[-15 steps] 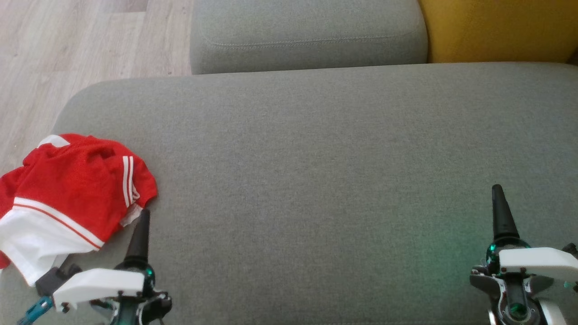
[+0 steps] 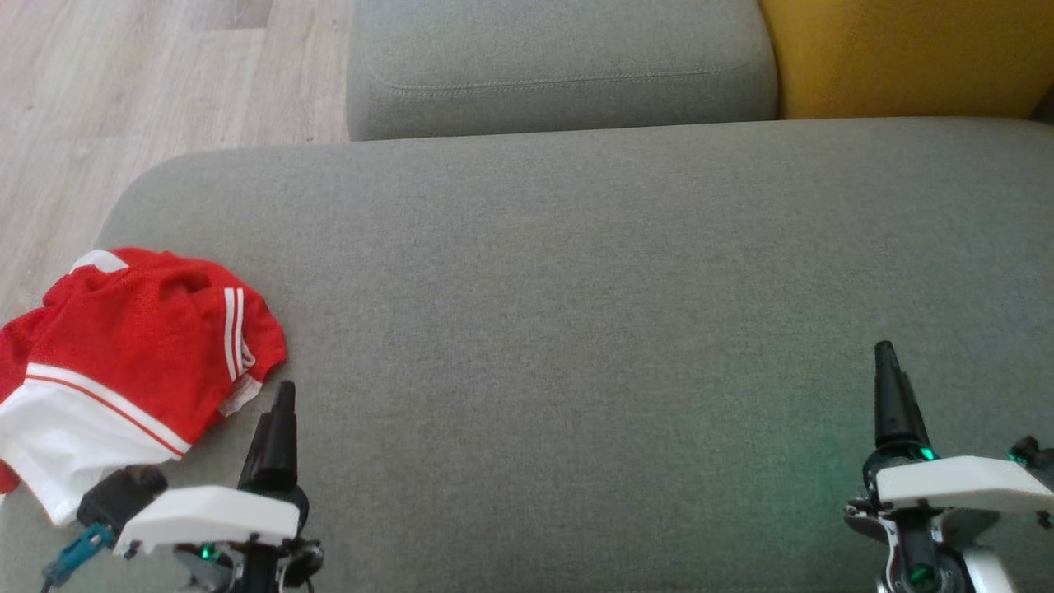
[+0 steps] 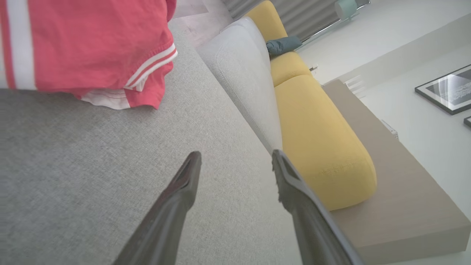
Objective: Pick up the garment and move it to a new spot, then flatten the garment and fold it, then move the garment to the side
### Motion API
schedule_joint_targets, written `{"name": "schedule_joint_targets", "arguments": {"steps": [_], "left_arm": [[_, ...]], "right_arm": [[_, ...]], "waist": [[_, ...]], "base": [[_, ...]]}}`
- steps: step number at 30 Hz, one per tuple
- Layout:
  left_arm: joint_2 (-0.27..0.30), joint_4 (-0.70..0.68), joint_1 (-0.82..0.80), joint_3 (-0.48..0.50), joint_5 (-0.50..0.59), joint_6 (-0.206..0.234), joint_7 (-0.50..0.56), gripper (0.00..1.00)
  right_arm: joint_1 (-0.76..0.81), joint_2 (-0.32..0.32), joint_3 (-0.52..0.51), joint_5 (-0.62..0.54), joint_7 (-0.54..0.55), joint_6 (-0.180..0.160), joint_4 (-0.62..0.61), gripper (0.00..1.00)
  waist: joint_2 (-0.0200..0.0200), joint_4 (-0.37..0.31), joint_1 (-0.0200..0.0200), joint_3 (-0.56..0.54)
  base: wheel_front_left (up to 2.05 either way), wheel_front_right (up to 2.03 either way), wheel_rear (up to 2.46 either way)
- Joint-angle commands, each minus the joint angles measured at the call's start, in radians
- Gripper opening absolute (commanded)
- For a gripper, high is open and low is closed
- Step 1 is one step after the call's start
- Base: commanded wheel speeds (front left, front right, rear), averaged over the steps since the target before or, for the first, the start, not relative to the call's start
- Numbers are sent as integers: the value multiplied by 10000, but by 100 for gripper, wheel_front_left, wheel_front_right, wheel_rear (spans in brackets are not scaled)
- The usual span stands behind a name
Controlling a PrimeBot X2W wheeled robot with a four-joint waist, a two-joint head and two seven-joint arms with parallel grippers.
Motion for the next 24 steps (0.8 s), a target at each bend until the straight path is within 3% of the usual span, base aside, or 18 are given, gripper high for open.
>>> {"name": "schedule_joint_targets", "arguments": {"steps": [1,24], "left_arm": [[123,-430,-184,65,345,57,-105,100],[225,-548,77,-394,3774,314,-776,100]], "right_arm": [[-202,-49,162,-376,-154,32,-431,100],[-50,-66,753,-3585,-830,47,-403,100]], "waist": [[0,0,0,-4],[0,45,0,-119]], "base": [[0,0,0],[0,0,0]]}}
